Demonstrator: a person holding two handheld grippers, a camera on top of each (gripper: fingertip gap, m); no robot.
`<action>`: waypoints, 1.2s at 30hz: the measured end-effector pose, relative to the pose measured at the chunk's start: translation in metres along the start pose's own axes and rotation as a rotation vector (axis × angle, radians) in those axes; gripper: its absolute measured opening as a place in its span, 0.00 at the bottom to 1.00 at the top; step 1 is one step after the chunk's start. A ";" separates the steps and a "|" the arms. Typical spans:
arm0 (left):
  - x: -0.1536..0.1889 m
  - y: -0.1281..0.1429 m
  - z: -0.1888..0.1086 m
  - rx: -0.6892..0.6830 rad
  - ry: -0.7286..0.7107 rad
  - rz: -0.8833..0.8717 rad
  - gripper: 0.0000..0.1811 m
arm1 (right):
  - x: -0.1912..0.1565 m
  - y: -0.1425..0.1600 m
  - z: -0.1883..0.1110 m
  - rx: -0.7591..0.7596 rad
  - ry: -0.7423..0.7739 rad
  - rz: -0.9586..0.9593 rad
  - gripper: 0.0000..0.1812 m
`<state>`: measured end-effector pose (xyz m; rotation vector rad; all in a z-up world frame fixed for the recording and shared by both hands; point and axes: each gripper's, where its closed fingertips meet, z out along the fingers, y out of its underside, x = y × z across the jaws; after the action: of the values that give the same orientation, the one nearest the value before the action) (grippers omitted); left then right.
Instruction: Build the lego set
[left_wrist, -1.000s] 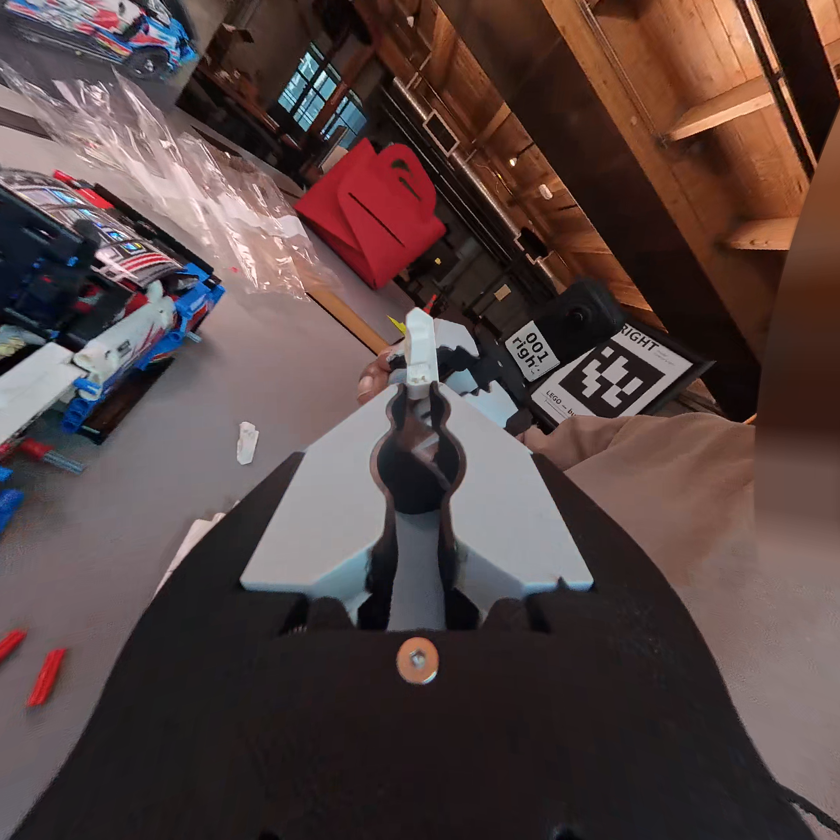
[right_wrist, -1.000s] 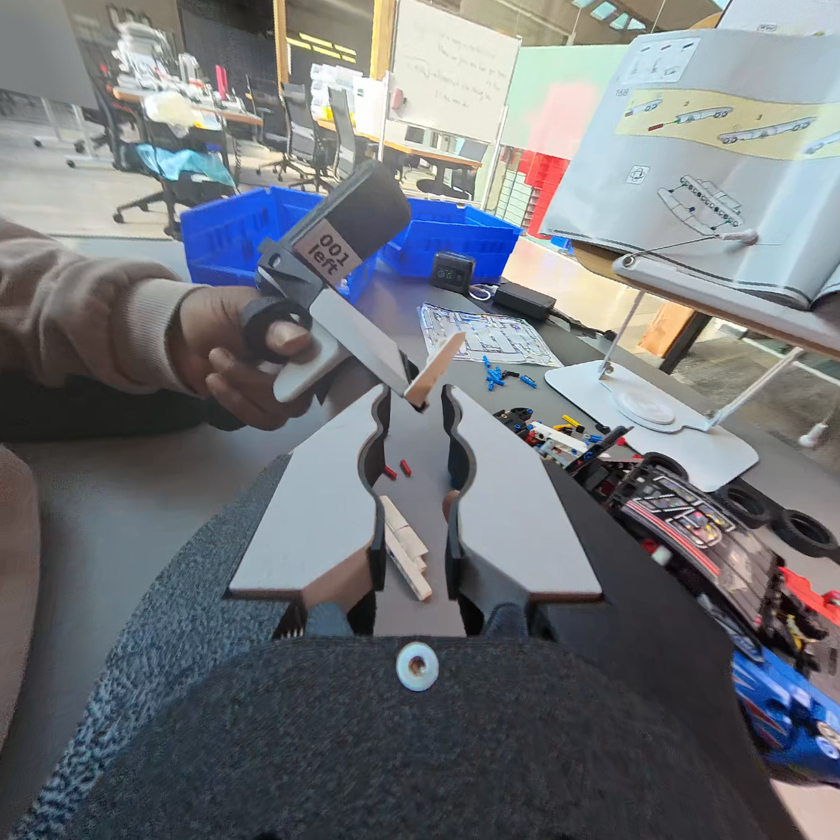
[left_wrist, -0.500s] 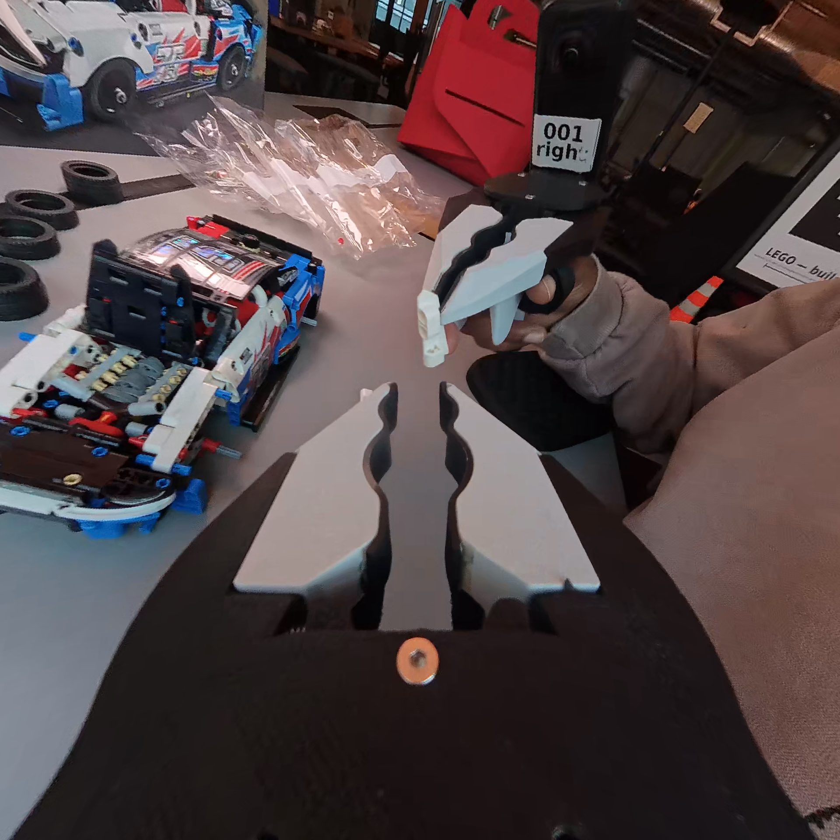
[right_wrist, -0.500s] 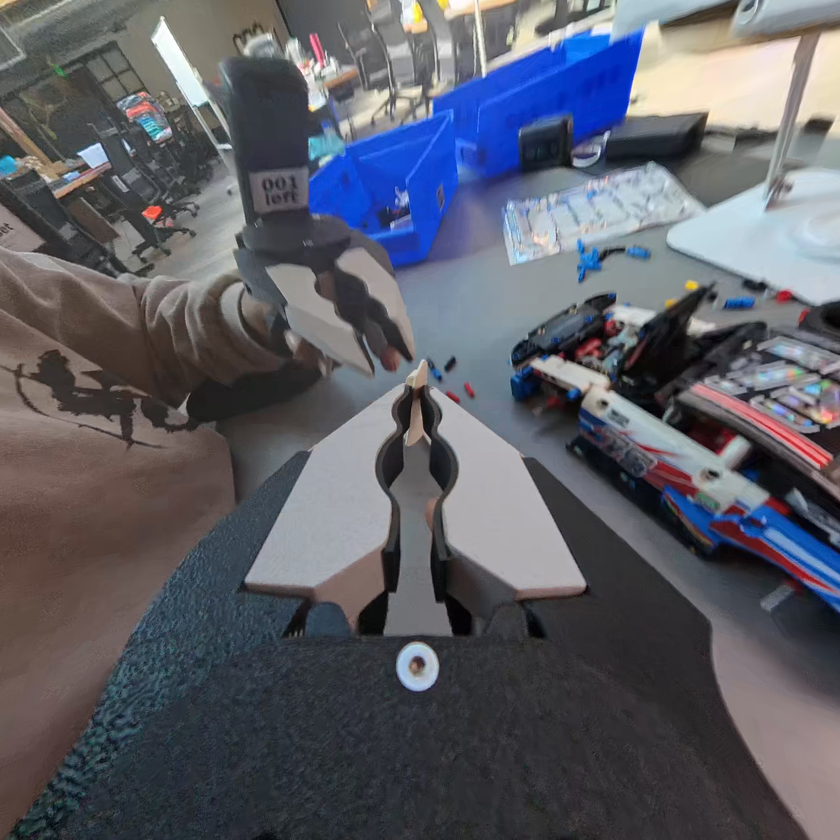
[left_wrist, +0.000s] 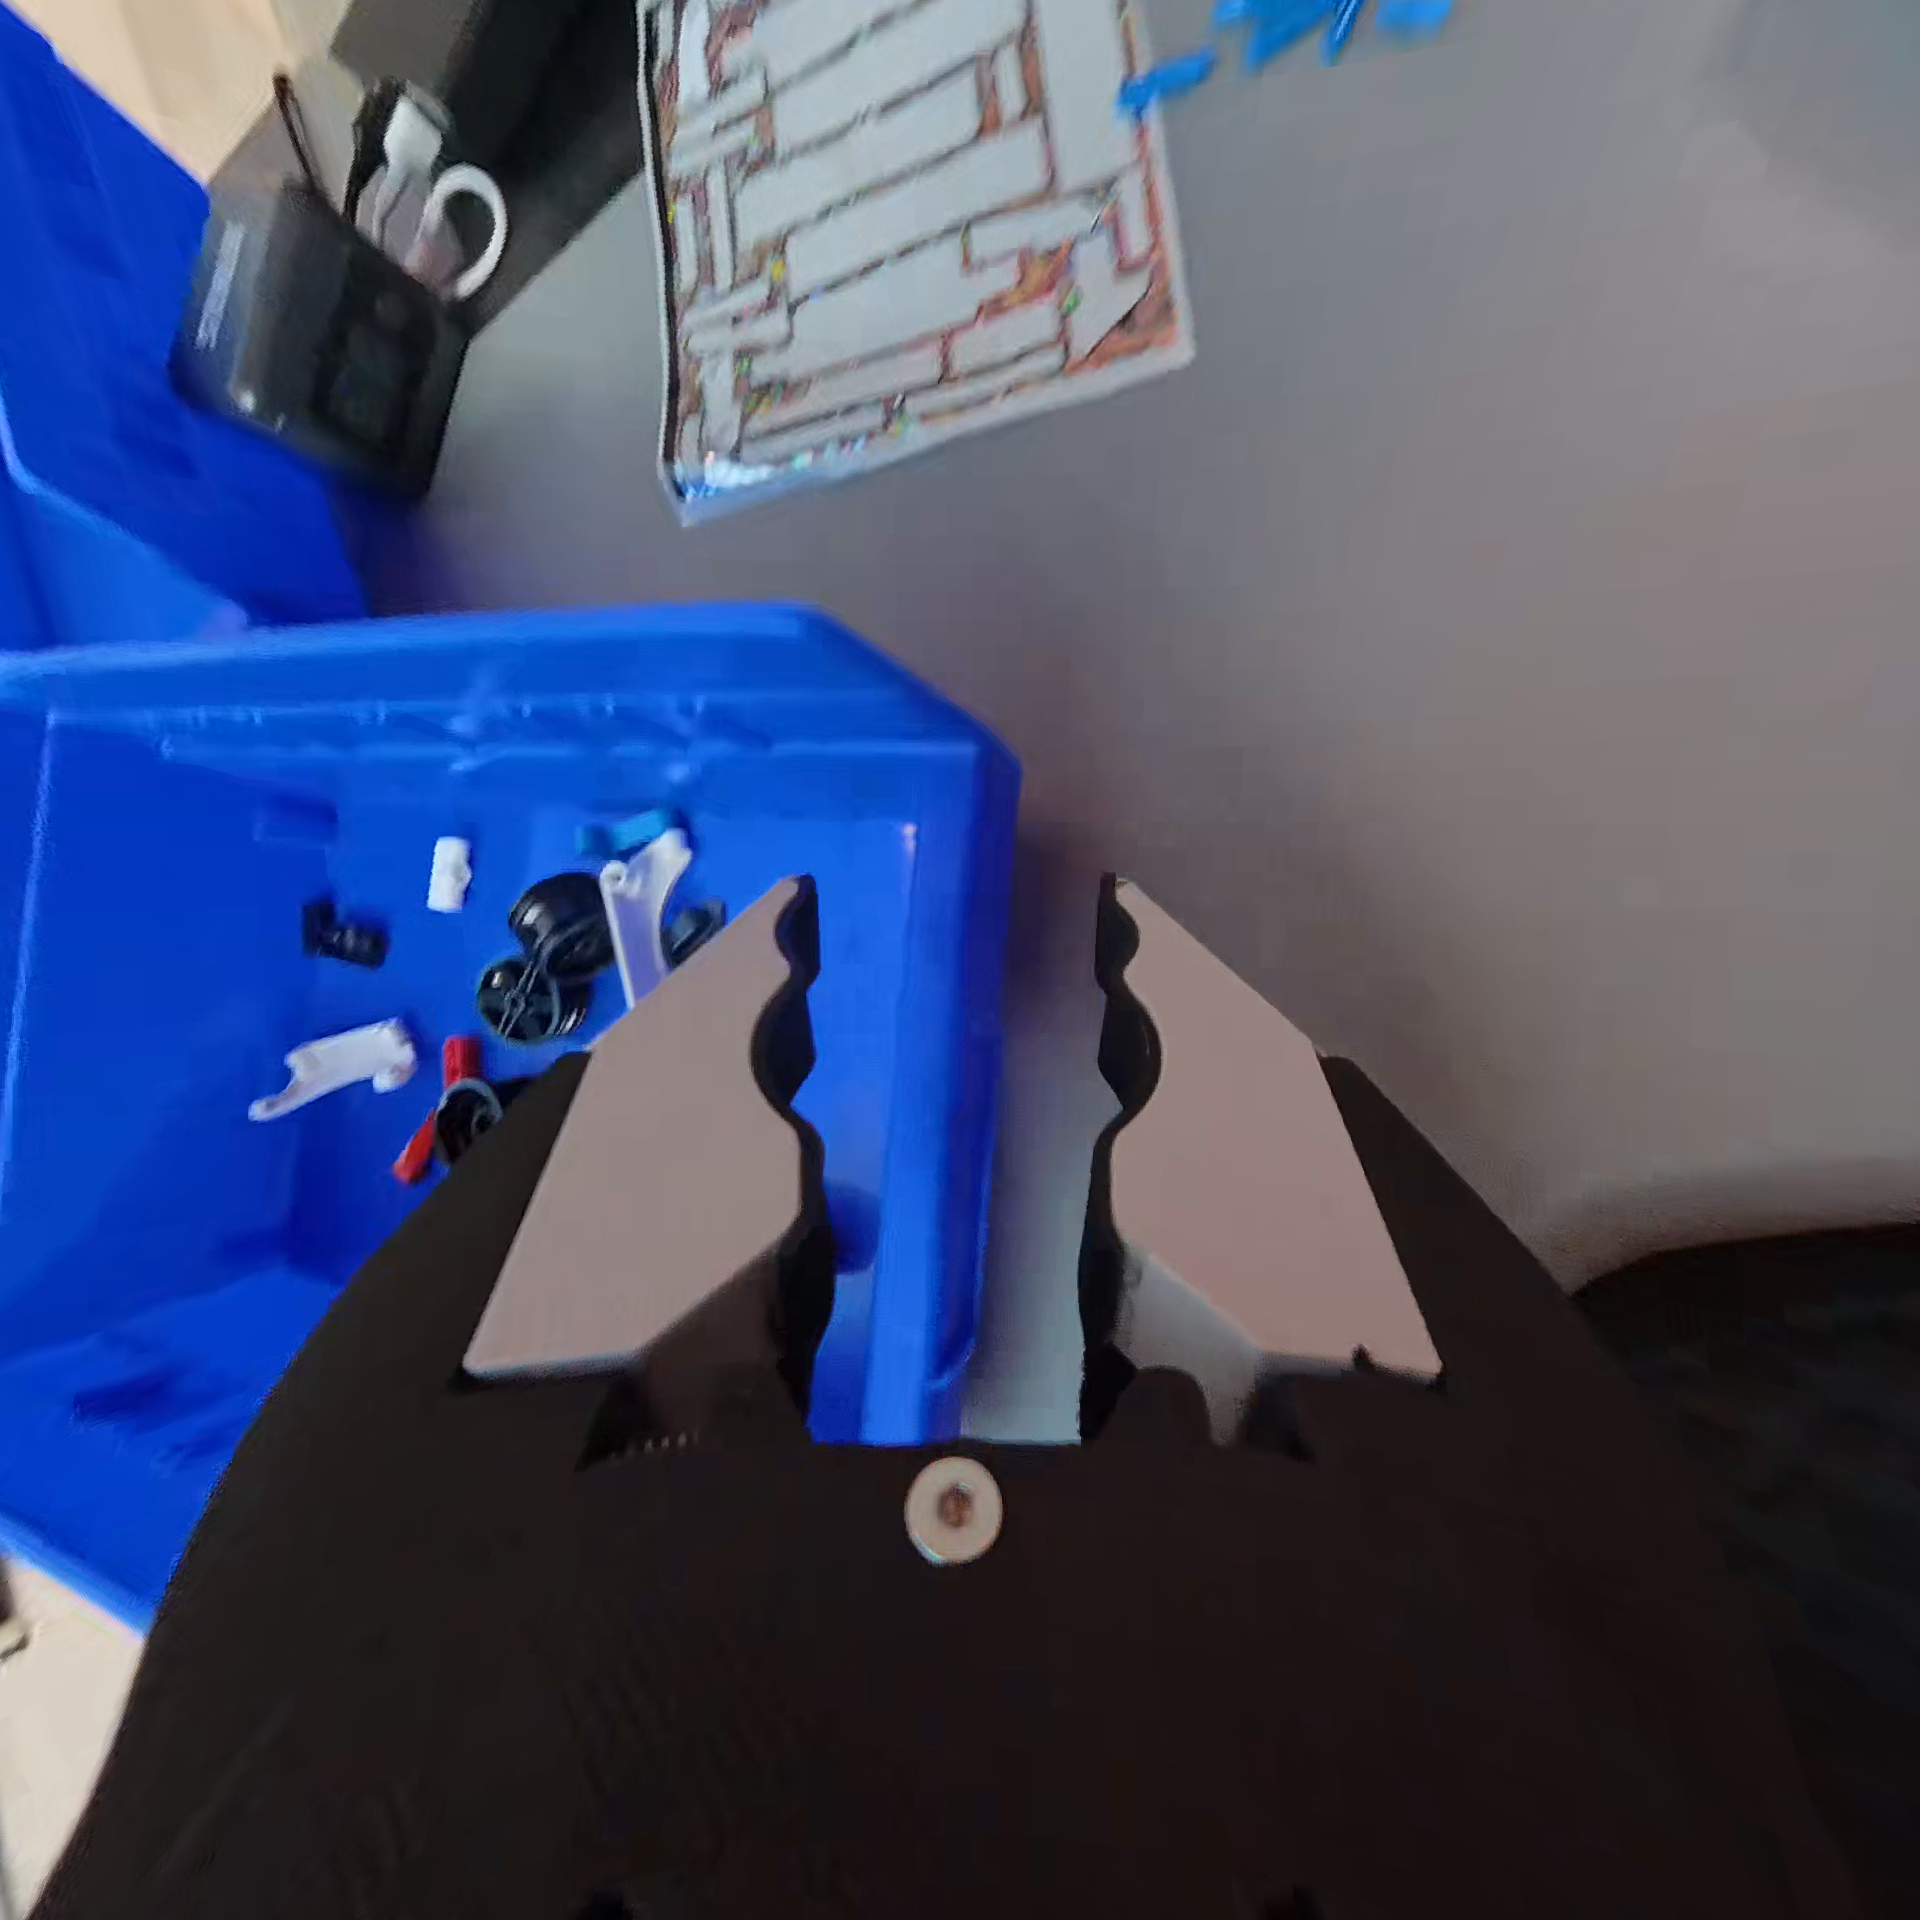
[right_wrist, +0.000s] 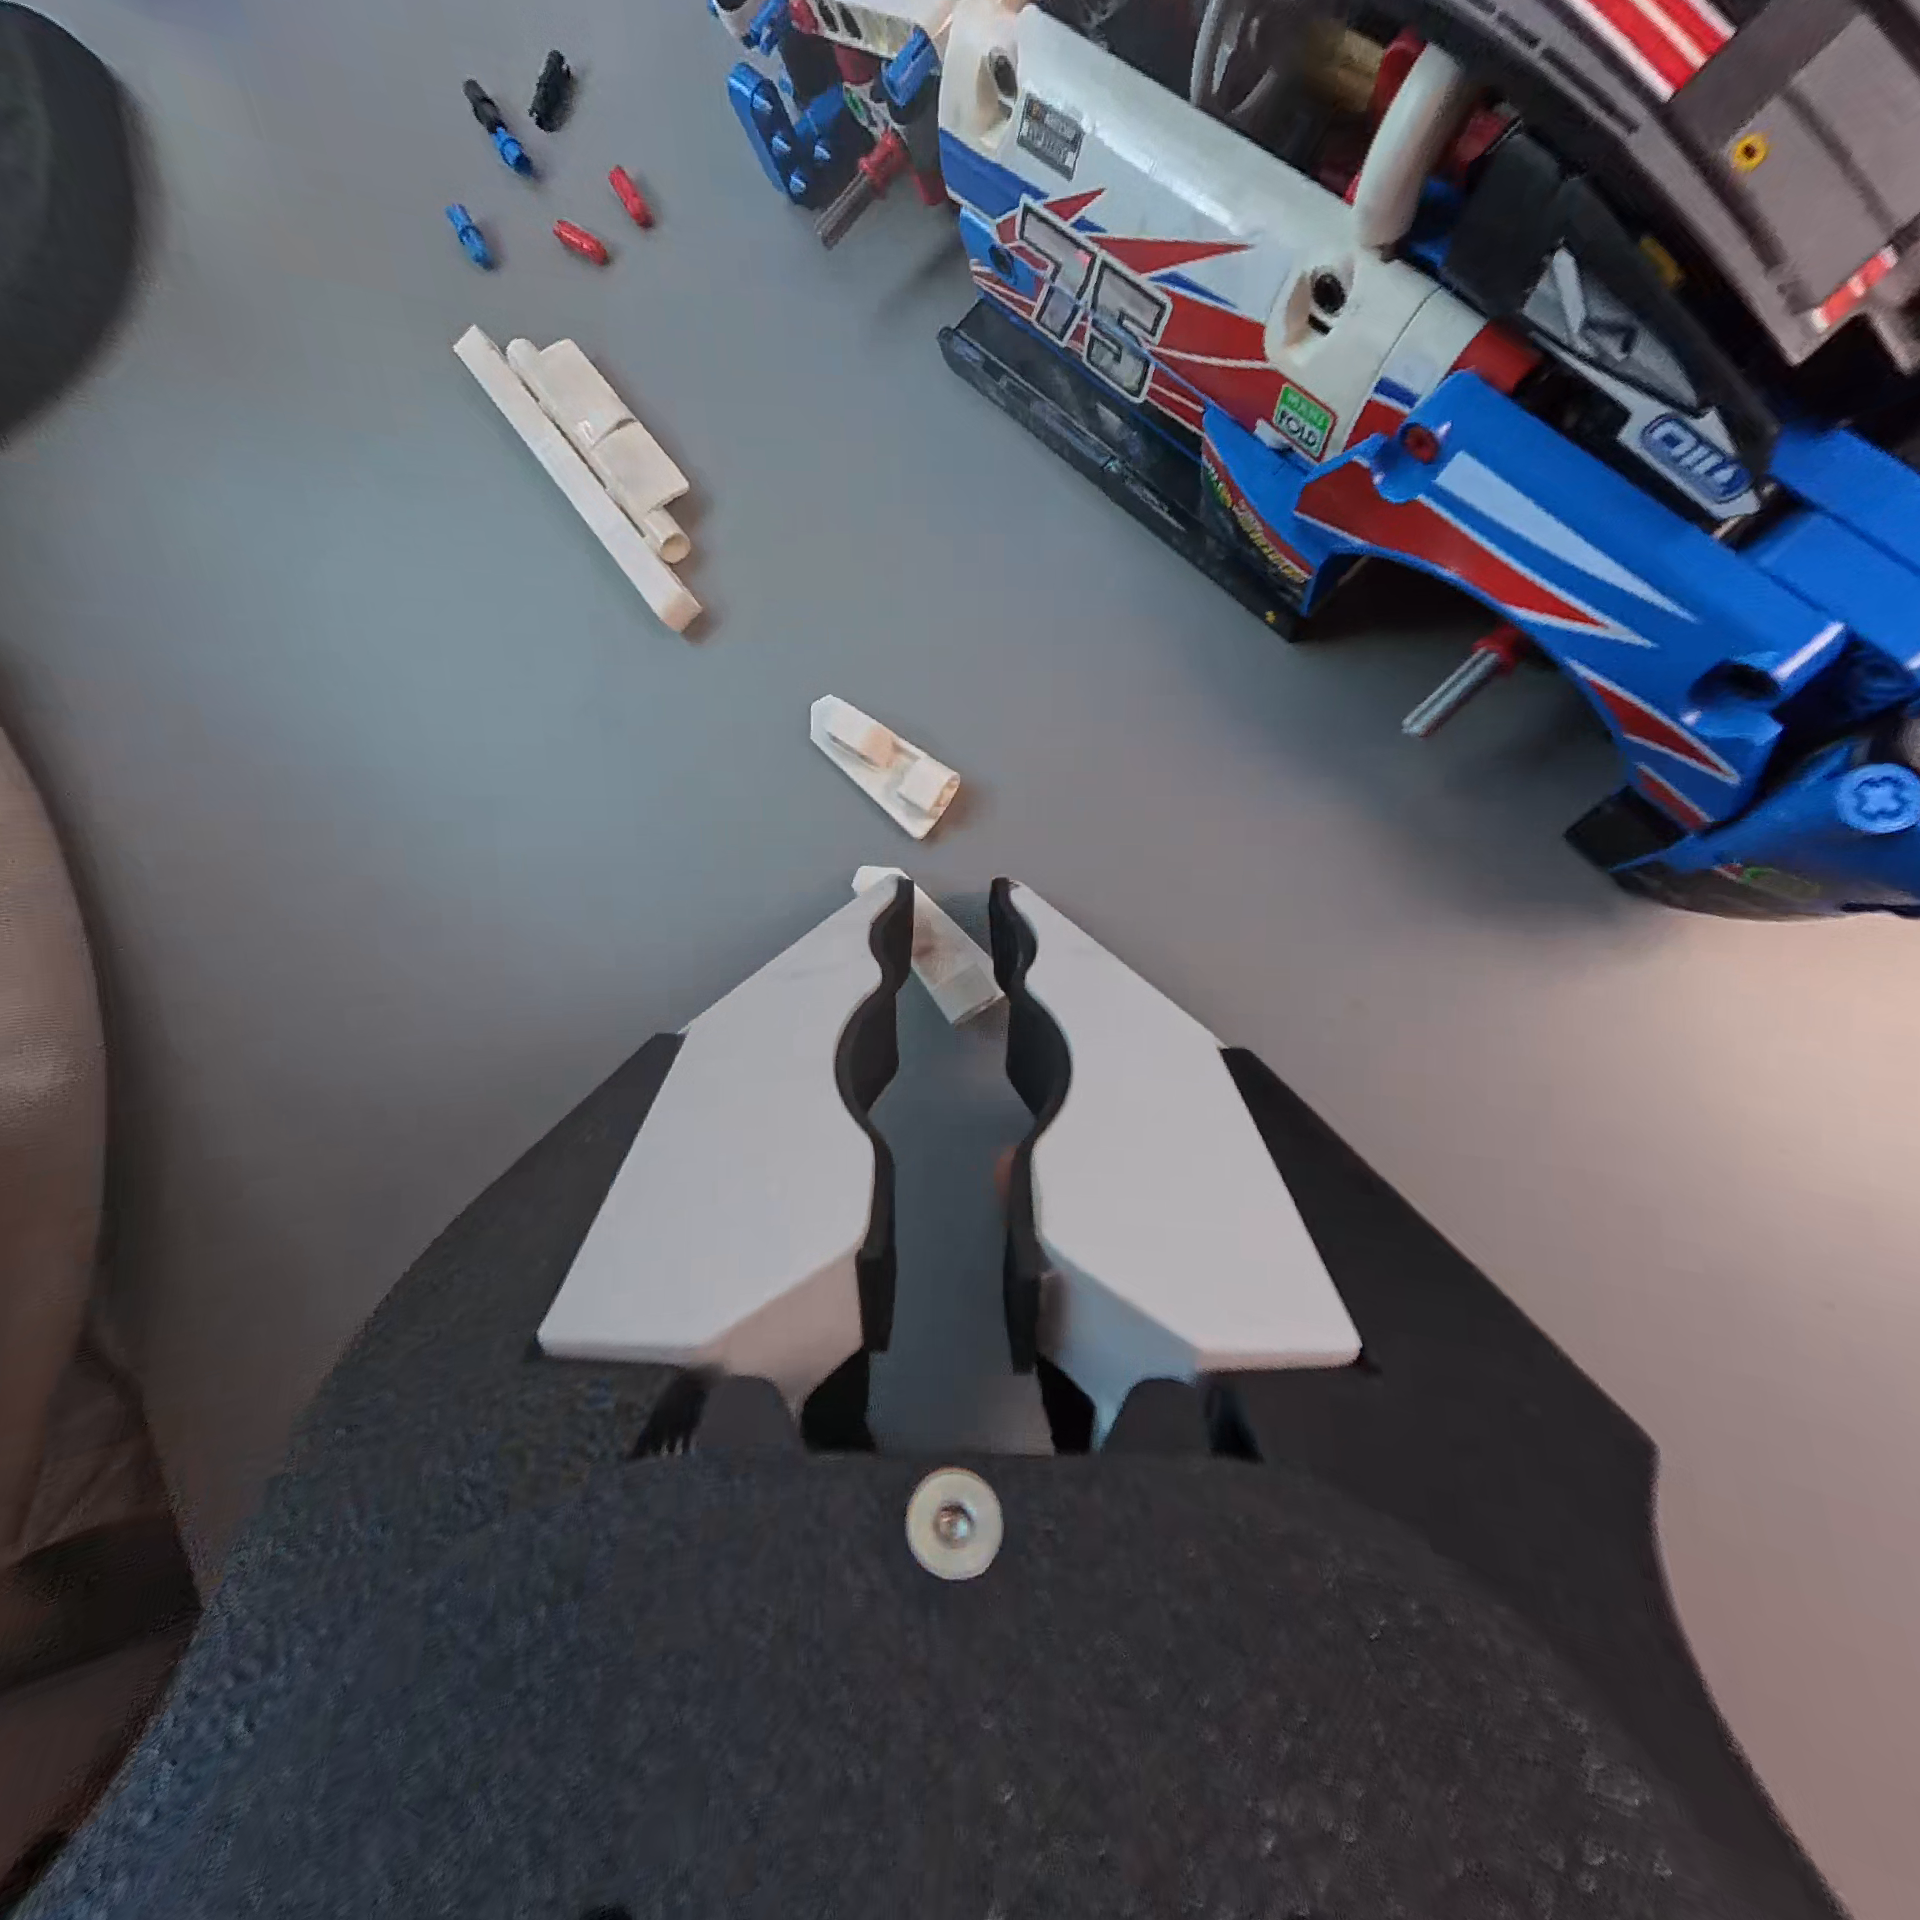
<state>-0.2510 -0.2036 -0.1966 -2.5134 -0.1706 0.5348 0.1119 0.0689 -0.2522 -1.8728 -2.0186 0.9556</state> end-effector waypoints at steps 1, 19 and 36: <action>-0.008 0.016 0.001 -0.045 -0.019 -0.003 0.29 | 0.001 -0.003 -0.001 0.017 0.011 -0.008 0.09; 0.067 0.080 -0.043 -0.339 0.311 0.156 0.12 | -0.007 -0.032 -0.035 0.321 0.033 -0.041 0.12; 0.012 0.043 -0.049 -0.125 0.218 -0.038 0.18 | -0.020 -0.041 -0.031 0.379 -0.014 -0.075 0.10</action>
<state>-0.2199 -0.2614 -0.1864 -2.6626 -0.1732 0.2389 0.0995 0.0602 -0.1990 -1.5814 -1.7480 1.2310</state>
